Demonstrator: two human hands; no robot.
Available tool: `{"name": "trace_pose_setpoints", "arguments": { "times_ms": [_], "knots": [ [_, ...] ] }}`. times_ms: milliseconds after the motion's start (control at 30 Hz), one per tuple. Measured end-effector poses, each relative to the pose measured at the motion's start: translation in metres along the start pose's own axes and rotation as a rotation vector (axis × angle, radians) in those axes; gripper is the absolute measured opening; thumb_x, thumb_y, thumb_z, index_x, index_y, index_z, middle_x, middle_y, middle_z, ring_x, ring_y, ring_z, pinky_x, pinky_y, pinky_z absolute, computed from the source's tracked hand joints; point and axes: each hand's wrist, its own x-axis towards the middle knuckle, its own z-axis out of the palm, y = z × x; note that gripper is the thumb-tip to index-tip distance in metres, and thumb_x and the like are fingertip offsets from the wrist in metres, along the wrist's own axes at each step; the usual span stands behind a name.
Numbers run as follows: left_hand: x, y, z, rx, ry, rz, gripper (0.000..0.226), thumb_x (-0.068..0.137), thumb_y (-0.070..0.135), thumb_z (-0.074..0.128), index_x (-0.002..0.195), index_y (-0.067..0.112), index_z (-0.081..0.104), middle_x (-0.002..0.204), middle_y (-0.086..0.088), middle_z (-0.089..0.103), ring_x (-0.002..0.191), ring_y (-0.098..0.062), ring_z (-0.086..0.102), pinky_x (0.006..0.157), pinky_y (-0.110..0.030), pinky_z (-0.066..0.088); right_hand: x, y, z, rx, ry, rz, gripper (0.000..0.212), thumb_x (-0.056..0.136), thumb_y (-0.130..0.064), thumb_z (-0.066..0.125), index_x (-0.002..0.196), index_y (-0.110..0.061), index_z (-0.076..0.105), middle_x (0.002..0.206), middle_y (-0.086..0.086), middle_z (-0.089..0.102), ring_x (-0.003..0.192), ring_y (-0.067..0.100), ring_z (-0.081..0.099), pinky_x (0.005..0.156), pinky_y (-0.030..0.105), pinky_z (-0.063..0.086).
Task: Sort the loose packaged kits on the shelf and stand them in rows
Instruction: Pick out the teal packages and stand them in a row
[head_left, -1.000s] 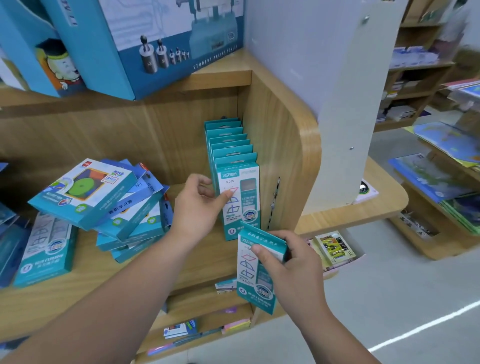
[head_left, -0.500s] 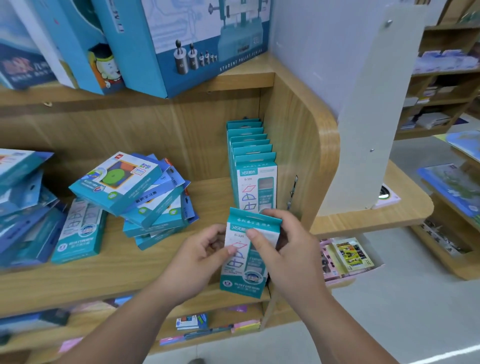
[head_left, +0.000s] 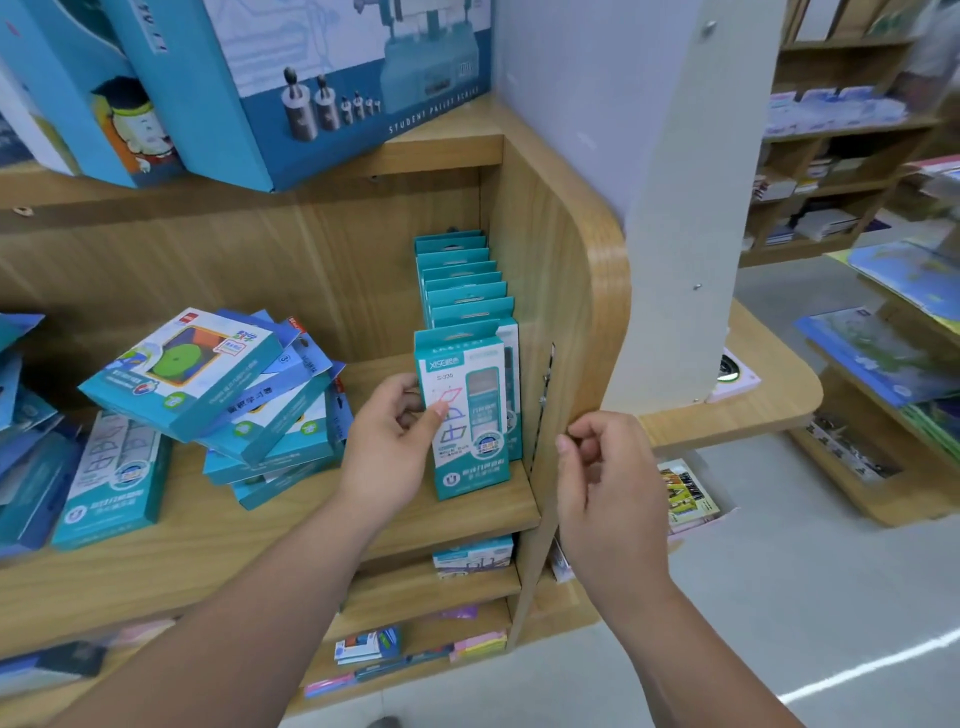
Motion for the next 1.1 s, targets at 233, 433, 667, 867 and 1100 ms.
{"name": "trace_pose_setpoints", "arguments": {
  "times_ms": [233, 433, 667, 867, 1100],
  "knots": [
    [0.012, -0.004, 0.017, 0.155, 0.072, 0.037, 0.033, 0.088, 0.033, 0.073, 0.115, 0.024, 0.055, 0.091, 0.002, 0.065, 0.078, -0.009, 0.063, 0.072, -0.033, 0.057, 0.001, 0.004, 0.000, 0.013, -0.014, 0.001, 0.013, 0.095, -0.013, 0.062, 0.096, -0.022, 0.053, 0.089, -0.014, 0.048, 0.084, 0.002, 0.053, 0.067, 0.008, 0.041],
    [0.008, -0.001, 0.018, 0.174, 0.072, 0.000, 0.037, 0.087, 0.038, 0.073, 0.116, 0.029, 0.052, 0.098, 0.003, 0.065, 0.084, -0.012, 0.066, 0.076, -0.040, 0.059, -0.001, 0.003, -0.005, 0.038, -0.037, -0.010, 0.011, 0.094, -0.014, 0.065, 0.097, -0.019, 0.056, 0.088, -0.015, 0.048, 0.086, -0.003, 0.053, 0.066, 0.003, 0.040],
    [-0.033, 0.003, -0.025, 0.191, 0.152, 0.021, 0.030, 0.088, 0.025, 0.072, 0.114, 0.028, 0.057, 0.104, 0.007, 0.060, 0.075, -0.001, 0.056, 0.072, -0.018, 0.048, -0.013, -0.022, 0.016, 0.152, -0.196, -0.189, 0.007, 0.095, -0.027, 0.062, 0.098, -0.021, 0.060, 0.092, -0.014, 0.051, 0.080, 0.003, 0.056, 0.066, 0.012, 0.044],
    [-0.060, 0.003, -0.103, 0.274, 0.388, 0.076, 0.025, 0.086, 0.018, 0.075, 0.102, 0.031, 0.060, 0.106, 0.006, 0.061, 0.079, -0.003, 0.058, 0.059, -0.013, 0.044, -0.016, -0.048, 0.065, 0.267, -0.376, -0.190, 0.010, 0.090, -0.041, 0.058, 0.097, -0.035, 0.057, 0.094, -0.018, 0.054, 0.078, 0.006, 0.060, 0.072, 0.011, 0.045],
    [-0.048, -0.003, -0.181, 0.208, 0.637, 0.071, 0.038, 0.087, 0.031, 0.073, 0.119, 0.028, 0.053, 0.117, 0.003, 0.055, 0.082, 0.001, 0.055, 0.071, -0.021, 0.050, -0.001, -0.076, 0.133, 0.352, -0.561, 0.025, 0.027, 0.087, -0.060, 0.056, 0.111, -0.048, 0.054, 0.113, -0.031, 0.055, 0.112, -0.006, 0.055, 0.096, 0.030, 0.050]
  ]
}}
